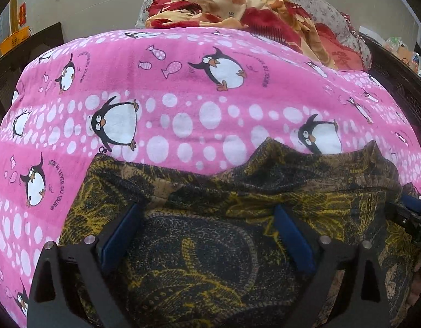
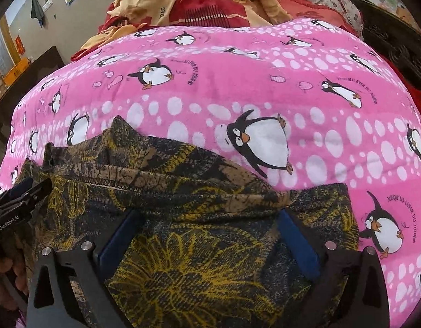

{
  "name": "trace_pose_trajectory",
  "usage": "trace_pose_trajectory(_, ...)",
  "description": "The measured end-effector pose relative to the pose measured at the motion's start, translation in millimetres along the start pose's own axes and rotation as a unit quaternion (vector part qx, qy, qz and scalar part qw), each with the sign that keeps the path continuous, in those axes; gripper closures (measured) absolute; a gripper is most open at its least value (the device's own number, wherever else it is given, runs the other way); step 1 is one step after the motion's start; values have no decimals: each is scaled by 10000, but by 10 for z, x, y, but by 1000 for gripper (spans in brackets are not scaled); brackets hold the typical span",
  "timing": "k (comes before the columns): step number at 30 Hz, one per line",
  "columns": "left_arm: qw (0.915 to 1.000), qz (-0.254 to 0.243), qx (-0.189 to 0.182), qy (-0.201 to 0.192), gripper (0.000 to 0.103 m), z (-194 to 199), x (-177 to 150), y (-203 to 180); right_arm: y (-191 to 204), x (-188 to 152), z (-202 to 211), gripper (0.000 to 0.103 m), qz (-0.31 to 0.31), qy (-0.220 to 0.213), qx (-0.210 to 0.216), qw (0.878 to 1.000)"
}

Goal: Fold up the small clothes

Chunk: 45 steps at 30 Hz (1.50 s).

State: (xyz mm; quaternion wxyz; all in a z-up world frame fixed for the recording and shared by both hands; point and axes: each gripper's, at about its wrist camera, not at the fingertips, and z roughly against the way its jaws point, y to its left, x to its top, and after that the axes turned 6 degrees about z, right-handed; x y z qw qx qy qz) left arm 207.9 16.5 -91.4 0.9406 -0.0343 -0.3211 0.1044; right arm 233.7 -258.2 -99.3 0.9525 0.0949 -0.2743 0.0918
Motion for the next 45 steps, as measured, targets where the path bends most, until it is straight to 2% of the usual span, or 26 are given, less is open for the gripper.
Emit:
trace_pose_trajectory(8, 10000, 2, 4, -3, 5, 6, 7, 11, 22, -26, 31, 0, 20, -6, -144, 9999)
trace_pose_trajectory(12, 10000, -3, 14, -6, 5, 6, 4, 5, 68, 47, 28, 0, 122, 307, -313, 9990)
trace_pose_trajectory(13, 10000, -9, 27, -8, 5, 4, 8, 5, 87, 83, 81, 2, 33, 346, -463, 9983)
trace_pose_trajectory(15, 10000, -13, 44, -11, 5, 1, 13, 7, 177, 123, 296, 2, -238, 92, -630, 9977)
trace_pose_trajectory(18, 10000, -15, 50, -13, 4, 1, 13, 9, 385, 100, 497, 2, -626, -202, -374, 9971)
trace_pose_trajectory(20, 10000, -14, 48, -12, 4, -1, 18, 17, 562, 43, 456, 2, -663, -166, -334, 9971)
trace_pose_trajectory(24, 10000, -15, 51, -14, 4, 1, 13, 10, 782, -133, 127, 1, -369, 89, -671, 9970)
trace_pose_trajectory(26, 10000, -21, 66, -12, 4, -4, 16, 10, 895, -252, 87, 0, 31, -288, -930, 9952)
trace_pose_trajectory(27, 10000, -26, 72, -13, 4, -4, 17, 15, 917, -257, 92, 0, 54, -300, -983, 9947)
trace_pose_trajectory(45, 10000, -27, 77, -22, 4, -2, 21, 14, 943, -276, 100, 0, 39, -378, -1144, 9927)
